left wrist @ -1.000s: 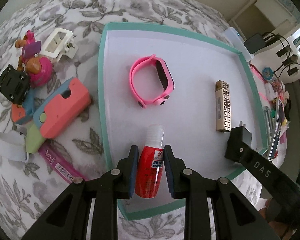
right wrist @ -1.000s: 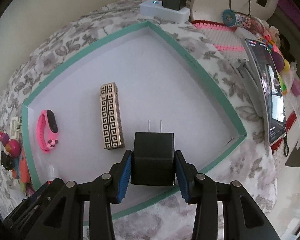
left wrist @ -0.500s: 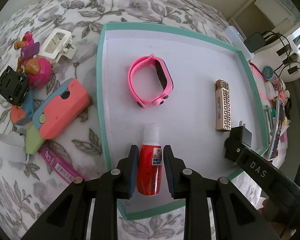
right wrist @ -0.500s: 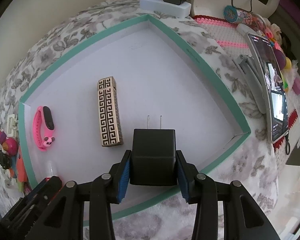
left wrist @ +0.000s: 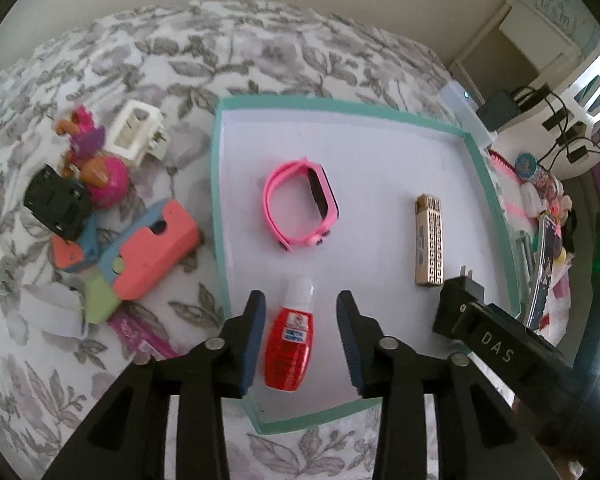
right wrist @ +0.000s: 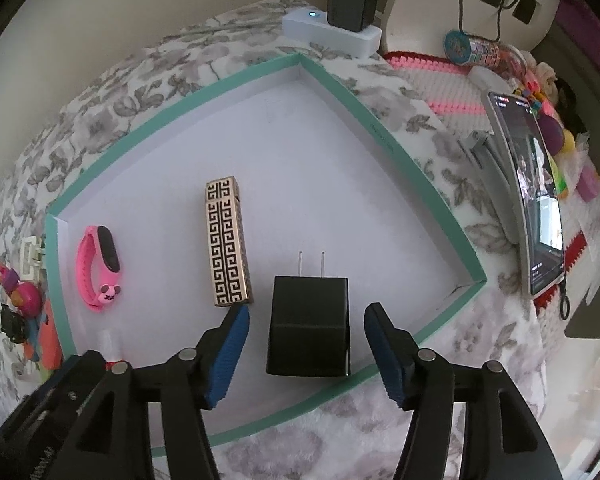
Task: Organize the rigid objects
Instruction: 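Open both grippers to set the bottle and plug in the tray, then move both grippers back over the pile of objects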
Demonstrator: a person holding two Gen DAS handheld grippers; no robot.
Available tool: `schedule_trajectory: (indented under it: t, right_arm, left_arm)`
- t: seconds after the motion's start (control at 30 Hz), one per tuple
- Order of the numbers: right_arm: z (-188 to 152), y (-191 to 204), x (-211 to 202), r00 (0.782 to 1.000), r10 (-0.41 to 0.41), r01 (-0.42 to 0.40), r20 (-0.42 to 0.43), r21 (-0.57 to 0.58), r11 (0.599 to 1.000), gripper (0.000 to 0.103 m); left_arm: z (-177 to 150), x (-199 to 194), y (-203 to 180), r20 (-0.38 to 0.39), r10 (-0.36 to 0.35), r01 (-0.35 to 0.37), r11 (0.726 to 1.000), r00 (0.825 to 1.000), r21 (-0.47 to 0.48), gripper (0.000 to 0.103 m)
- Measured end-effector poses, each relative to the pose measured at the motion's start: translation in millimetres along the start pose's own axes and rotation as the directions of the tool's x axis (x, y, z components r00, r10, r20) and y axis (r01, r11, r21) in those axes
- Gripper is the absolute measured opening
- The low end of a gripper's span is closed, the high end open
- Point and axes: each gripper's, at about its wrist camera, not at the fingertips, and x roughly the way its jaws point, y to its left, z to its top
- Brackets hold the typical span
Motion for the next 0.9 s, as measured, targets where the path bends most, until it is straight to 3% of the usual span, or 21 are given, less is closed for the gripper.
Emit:
schedule_trajectory:
  t: [0.37,0.57,0.63,0.9]
  right_arm:
    - [-1.6,17.2,-8.1,0.998,0.029,-0.026,0.051,-0.068,0.997,0.088]
    - [-3.9,24.3,-5.7,0.998,0.042,-0.035,0.055,-0.111,0.993,0.091]
    - [-5.2,27.1,-5.0,0.997,0.044,-0.037,0.055,-0.126,0.991,0.103]
    - [-8.2,35.4,-6.9,0.995,0.078,-0.067,0.062,-0.16,0.985,0.103]
  left_arm:
    - [6.7,-14.9,21.6,0.091,0.139,-0.135,0.989,0.986,-0.055,0.074]
    - [8.9,-12.9,38.1,0.101,0.21,-0.199,0.974,0.973,-0.104,0.078]
    - [8.9,-13.1,43.3,0.104,0.23,-0.218,0.969,0.968,-0.117,0.086]
    - [10.0,-18.9,56.7,0.14,0.311,-0.291,0.946,0.94,-0.144,0.089]
